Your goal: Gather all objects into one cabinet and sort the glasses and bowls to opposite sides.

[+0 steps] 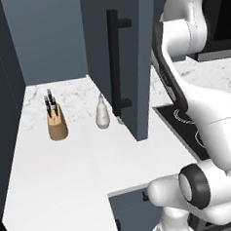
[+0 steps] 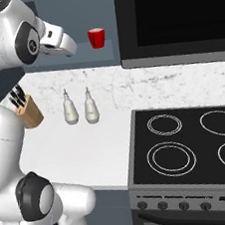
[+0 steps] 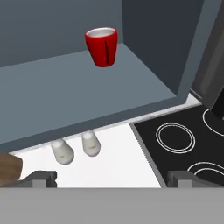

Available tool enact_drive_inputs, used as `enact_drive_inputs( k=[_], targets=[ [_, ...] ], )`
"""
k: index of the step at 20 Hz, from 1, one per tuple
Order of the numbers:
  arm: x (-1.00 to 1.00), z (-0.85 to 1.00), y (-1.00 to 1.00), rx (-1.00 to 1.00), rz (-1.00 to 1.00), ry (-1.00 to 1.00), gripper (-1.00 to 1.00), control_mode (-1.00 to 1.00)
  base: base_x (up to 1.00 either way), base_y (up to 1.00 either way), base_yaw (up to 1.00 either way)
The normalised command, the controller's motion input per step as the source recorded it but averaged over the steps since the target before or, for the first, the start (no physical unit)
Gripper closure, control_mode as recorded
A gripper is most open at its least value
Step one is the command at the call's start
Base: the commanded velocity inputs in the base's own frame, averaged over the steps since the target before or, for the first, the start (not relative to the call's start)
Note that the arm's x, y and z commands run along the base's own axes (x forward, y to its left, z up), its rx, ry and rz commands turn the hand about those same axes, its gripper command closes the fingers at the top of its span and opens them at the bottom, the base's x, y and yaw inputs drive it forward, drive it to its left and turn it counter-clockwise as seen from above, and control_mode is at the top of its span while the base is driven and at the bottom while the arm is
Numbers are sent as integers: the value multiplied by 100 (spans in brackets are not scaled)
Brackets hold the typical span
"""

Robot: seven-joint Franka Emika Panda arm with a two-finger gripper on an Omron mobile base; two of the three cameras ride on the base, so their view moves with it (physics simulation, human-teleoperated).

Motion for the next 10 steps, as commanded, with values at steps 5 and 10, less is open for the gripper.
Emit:
enact_drive_inputs(
  k=[5, 10],
  targets=[
    [51, 4, -25, 5, 4, -3, -100, -100, 0, 0, 0],
    [25, 13, -23, 3, 1, -2, -100, -100, 0, 0, 0]
  ],
)
